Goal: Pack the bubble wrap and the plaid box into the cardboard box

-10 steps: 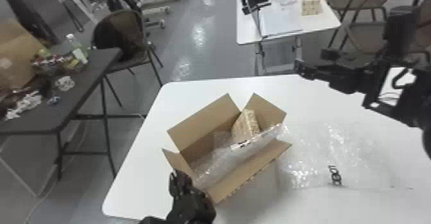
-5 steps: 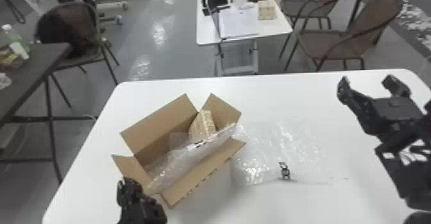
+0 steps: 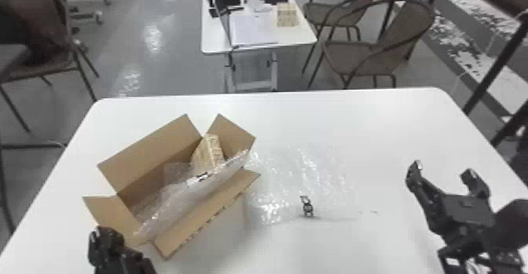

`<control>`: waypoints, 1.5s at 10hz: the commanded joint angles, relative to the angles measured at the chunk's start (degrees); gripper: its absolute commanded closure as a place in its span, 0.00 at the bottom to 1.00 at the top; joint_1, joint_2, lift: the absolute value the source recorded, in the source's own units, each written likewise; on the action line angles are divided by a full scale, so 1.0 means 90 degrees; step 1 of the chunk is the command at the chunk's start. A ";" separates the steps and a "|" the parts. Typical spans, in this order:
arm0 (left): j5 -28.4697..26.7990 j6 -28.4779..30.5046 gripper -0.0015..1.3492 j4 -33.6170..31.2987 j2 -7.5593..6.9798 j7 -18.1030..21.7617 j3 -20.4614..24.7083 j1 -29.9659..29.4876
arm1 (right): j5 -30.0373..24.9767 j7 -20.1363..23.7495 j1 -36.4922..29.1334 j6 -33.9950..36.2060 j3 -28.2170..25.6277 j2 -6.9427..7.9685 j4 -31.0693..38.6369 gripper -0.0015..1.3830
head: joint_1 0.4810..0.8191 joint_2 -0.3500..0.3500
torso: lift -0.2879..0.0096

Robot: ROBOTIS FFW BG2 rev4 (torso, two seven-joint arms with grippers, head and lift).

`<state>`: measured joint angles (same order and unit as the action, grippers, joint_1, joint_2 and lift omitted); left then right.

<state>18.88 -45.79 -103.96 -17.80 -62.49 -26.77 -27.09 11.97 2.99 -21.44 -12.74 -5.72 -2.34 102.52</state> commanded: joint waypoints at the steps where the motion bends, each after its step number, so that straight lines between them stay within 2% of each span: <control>1: -0.0008 -0.0010 0.81 0.0008 -0.0004 -0.0001 0.0006 -0.0007 | 0.0145 -0.0010 -0.0187 -0.0391 -0.0019 0.0035 -0.0248 0.18 | 0.63 0.51 | 0.62; 3: 0.0031 -0.0019 0.82 0.0008 0.0005 -0.0001 0.0025 -0.0007 | 0.0096 -0.0049 -0.0314 -0.0459 -0.0019 0.0182 -0.0385 0.18 | 0.63 0.50 | 0.62; 4: 0.0060 -0.0019 0.92 0.0008 0.0025 -0.0001 0.0025 0.0002 | 0.0076 -0.0049 -0.0304 -0.0459 0.0001 0.0191 -0.0453 0.18 | 0.63 0.50 | 0.62; 9: 0.0265 -0.0342 0.91 0.0135 0.0220 -0.0010 0.0006 0.0159 | 0.0008 -0.0049 -0.0226 -0.0410 0.0001 0.0191 -0.0629 0.18 | 0.63 0.51 | 0.62; 10: 0.0148 -0.0674 0.91 0.0389 0.0416 -0.0127 0.0093 0.0315 | 0.0008 -0.0049 -0.0226 -0.0342 0.0001 0.0182 -0.0629 0.18 | 0.63 0.51 | 0.62; 12: -0.0262 -0.1250 0.91 0.1014 0.1109 -0.0235 0.0728 0.0510 | 0.0018 -0.0030 -0.0187 -0.0156 0.0040 0.0172 -0.0600 0.18 | 0.63 0.55 | 0.62; 13: -0.0311 -0.1621 0.91 0.1268 0.1402 -0.0294 0.1011 0.0539 | 0.0008 0.0019 -0.0157 -0.0059 0.0059 0.0162 -0.0580 0.18 | 0.63 0.57 | 0.62; 14: -0.0467 -0.1885 0.91 0.1453 0.1617 -0.0460 0.1285 0.0549 | -0.0002 0.0048 -0.0118 0.0039 0.0098 0.0133 -0.0571 0.18 | 0.63 0.61 | 0.62; 15: -0.0750 -0.1953 0.91 0.1561 0.1705 -0.0665 0.1539 0.0539 | -0.0002 0.0058 -0.0099 0.0068 0.0108 0.0104 -0.0551 0.18 | 0.63 0.65 | 0.62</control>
<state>13.64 -62.75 -90.64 -3.11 -68.23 -14.41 -22.20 11.99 3.50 -22.45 -12.36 -4.83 -1.24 97.45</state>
